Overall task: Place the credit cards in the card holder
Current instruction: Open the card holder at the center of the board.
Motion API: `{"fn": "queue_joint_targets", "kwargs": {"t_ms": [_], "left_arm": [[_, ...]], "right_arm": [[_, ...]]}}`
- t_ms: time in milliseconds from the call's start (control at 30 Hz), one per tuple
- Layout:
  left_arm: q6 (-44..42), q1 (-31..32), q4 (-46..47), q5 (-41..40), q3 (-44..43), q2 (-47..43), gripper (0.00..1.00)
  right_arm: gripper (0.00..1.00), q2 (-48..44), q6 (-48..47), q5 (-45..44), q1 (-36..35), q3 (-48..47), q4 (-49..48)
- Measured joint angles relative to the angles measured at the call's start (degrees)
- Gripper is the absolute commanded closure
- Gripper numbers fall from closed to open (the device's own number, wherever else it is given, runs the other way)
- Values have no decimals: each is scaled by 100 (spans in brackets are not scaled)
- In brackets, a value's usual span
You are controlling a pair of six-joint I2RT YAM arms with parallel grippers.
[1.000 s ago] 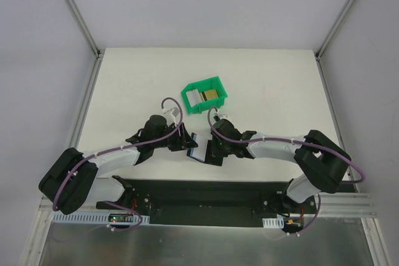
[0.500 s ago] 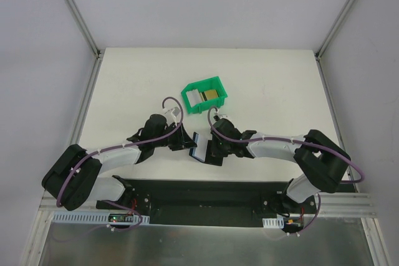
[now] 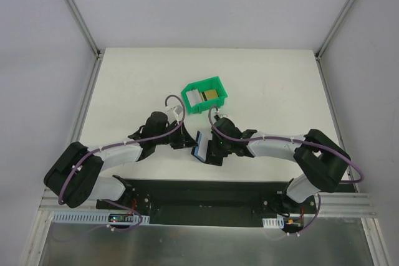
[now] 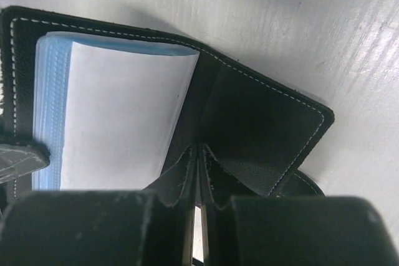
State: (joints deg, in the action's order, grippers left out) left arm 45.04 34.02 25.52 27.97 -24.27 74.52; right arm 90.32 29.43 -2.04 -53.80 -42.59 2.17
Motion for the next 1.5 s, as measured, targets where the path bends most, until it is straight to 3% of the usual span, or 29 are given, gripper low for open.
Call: {"fn": "queue_joint_targets", "kwargs": {"t_ms": [467, 800, 967, 1500], "left_arm": [[-721, 772, -1641, -697, -1381, 496, 100], [-568, 914, -2094, -1676, -1062, 509, 100], [-518, 914, -2240, -1823, -986, 457, 100], [-409, 920, -2247, -1932, -931, -348, 100]], "right_arm": [[89, -297, 575, -39, 177, 175, 44], [83, -1838, 782, -1220, 278, 404, 1421], [83, -2435, 627, -1246, 289, 334, 1523], [82, -1023, 177, -435, -326, -903, 968]]}}
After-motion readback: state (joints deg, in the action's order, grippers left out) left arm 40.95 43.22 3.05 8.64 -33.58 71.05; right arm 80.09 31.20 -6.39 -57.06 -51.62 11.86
